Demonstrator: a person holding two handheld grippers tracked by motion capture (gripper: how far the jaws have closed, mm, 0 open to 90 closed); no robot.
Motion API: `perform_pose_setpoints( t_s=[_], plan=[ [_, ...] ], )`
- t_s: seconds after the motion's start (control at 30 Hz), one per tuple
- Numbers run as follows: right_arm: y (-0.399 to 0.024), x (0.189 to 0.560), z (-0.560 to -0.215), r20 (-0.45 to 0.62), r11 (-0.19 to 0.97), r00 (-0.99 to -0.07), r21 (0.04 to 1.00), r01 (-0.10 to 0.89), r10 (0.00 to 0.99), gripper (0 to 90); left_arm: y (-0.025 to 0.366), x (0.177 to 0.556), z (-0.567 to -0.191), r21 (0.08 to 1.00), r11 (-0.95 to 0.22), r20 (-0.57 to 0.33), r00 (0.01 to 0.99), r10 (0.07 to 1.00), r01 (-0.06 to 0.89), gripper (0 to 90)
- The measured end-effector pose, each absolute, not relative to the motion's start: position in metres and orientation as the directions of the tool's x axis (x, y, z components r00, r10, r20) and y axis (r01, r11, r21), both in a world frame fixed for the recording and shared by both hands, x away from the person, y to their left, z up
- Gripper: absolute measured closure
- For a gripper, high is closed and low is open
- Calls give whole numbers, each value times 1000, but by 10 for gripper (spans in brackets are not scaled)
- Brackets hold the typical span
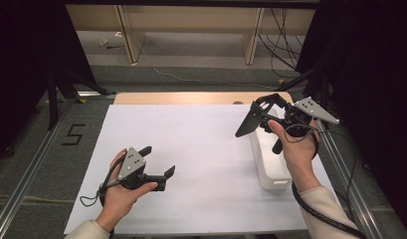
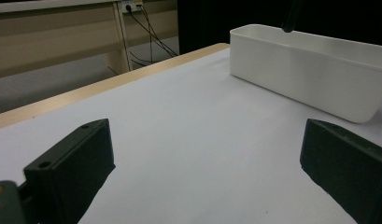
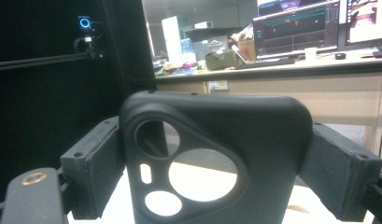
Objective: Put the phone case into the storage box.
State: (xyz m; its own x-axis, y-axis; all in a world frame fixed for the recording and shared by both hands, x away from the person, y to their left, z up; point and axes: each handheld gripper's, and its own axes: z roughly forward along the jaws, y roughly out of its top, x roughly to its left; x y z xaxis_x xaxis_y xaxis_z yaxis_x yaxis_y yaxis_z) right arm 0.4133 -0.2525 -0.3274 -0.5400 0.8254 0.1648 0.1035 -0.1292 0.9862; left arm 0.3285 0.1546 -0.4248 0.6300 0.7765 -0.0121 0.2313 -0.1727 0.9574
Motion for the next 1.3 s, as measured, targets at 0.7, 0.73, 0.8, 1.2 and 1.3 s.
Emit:
perform_pose_setpoints(
  t_s=[0.7,0.73,0.8,1.2,1.3],
  plan=[
    [-260,416,-329,145,-112,-506,989,95,850,151,155,329,-424,959,-167,-14,625,780,230,25],
    [-261,416,-329,144,-112,-503,989,94,852,151,156,329,-424,959,-167,-13,624,782,228,26],
    [-262,416,-329,139,-109,-498,990,90,856,151,156,329,-423,960,-167,-11,622,783,226,28],
    [-266,419,-333,122,-87,-474,992,96,872,151,157,330,-424,960,-160,-16,616,788,230,28],
    [-267,419,-334,118,-83,-468,992,94,876,151,156,330,-424,960,-162,-14,616,788,229,28]
  ],
)
